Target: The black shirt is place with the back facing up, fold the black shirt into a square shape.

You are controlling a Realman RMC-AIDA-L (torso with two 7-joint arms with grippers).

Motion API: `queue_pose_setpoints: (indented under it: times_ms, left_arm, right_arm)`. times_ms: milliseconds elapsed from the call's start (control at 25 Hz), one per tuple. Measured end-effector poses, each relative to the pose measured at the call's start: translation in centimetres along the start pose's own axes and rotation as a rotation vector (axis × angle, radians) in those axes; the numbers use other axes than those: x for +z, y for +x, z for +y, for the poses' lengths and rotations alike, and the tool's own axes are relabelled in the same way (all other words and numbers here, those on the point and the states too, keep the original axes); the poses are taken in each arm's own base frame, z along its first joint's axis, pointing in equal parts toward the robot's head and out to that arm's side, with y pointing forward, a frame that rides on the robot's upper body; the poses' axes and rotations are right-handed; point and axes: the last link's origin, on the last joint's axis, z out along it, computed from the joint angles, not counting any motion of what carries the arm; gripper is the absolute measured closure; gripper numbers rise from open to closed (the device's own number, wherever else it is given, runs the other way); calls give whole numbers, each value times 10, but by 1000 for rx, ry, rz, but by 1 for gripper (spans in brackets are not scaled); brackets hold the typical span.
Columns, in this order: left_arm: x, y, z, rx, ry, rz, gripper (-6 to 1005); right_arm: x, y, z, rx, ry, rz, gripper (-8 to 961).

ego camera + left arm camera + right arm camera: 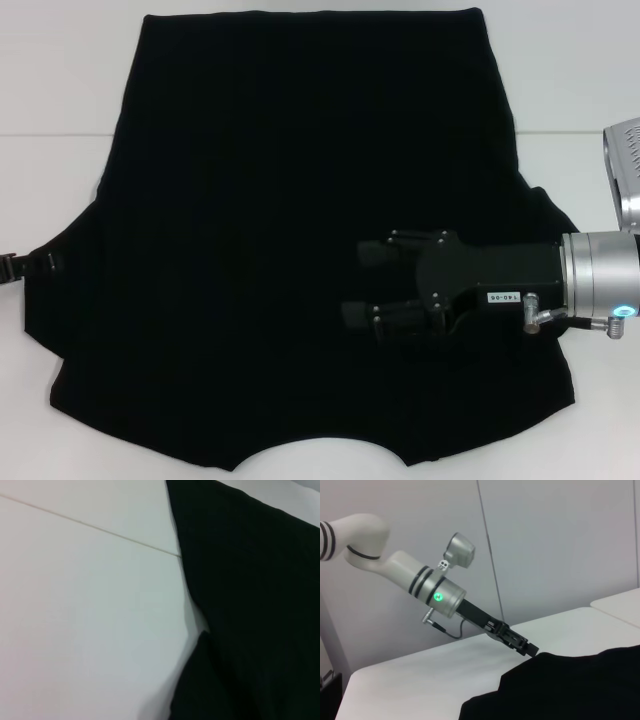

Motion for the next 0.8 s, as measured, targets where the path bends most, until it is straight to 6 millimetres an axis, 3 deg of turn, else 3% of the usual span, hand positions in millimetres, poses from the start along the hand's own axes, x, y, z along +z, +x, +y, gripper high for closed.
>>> queue_pose_setpoints:
  times_ms: [480,800]
  left_arm:
    - [13,7,-1,15,61,29,199]
    - [15,0,-3,5,70,24,211]
  right_arm:
    - [-1,0,0,6,0,-10,37]
    - [-1,-2,0,1,1,-10,37]
